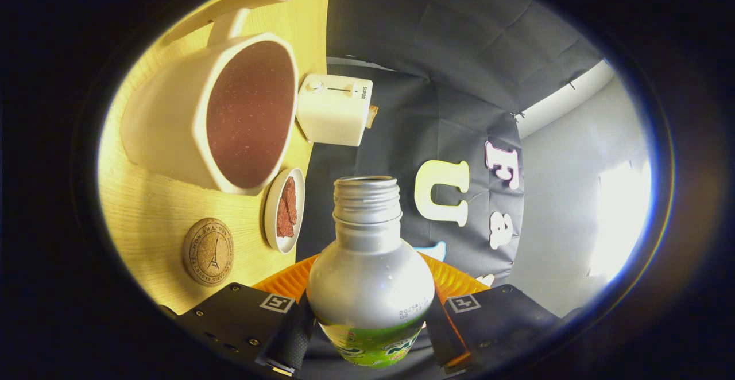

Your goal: Take the bottle from table, then pour the juice into the cup, finally place the bottle on the coaster

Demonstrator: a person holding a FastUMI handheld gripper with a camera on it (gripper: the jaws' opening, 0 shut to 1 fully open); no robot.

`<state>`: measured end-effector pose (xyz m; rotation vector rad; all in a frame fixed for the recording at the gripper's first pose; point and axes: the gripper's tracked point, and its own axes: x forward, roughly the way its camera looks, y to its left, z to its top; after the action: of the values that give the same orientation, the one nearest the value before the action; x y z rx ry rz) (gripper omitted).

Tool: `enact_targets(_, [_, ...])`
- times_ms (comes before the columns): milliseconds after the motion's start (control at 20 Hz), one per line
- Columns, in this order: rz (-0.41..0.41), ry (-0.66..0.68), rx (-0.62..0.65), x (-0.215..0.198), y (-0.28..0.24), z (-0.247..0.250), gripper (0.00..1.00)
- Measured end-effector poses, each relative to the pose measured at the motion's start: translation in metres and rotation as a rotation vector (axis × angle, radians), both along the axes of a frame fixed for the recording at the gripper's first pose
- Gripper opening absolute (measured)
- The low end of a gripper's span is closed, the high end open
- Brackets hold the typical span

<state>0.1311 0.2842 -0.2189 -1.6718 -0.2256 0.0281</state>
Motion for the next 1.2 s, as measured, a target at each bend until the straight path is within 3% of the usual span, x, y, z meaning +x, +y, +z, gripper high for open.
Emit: enact_targets(1200, [0.006, -0.072, -0.100, 0.006, -0.010, 0.026, 0.81])
